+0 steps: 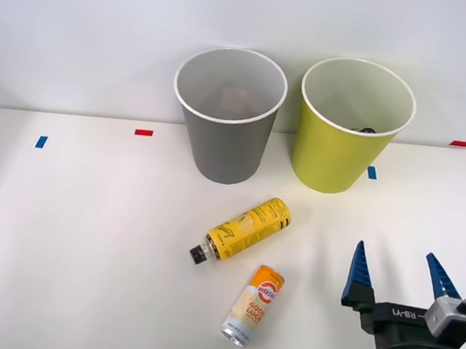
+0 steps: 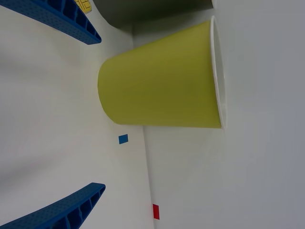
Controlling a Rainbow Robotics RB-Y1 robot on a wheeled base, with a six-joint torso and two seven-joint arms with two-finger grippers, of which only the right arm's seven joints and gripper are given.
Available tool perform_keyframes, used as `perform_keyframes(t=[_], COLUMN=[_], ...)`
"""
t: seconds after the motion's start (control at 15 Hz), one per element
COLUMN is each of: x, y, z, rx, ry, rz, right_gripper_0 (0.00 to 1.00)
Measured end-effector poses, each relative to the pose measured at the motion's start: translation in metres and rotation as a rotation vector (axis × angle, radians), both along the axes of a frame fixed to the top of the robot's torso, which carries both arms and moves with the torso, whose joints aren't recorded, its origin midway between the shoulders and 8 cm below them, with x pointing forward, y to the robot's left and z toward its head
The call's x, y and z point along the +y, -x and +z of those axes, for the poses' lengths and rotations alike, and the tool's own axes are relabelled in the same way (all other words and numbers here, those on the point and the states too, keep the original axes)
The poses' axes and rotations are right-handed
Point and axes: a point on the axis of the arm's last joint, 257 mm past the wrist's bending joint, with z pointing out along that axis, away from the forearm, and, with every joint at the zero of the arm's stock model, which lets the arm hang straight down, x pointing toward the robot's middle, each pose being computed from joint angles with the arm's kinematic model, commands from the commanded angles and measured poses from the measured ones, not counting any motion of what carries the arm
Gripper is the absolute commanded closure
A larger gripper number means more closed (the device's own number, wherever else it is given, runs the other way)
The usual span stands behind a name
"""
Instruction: Put cans in the gray bin, plastic bottles in the light green bin
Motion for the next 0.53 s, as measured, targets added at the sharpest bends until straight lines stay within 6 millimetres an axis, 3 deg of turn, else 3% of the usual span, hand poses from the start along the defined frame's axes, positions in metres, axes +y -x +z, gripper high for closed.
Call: perform_keyframes(t=[0.53], x=[0.013], y=[0.001], z=[-0.002], rx=[0.0], ry=[-0.05], rz=[-0.011], right_gripper_0=[0.0])
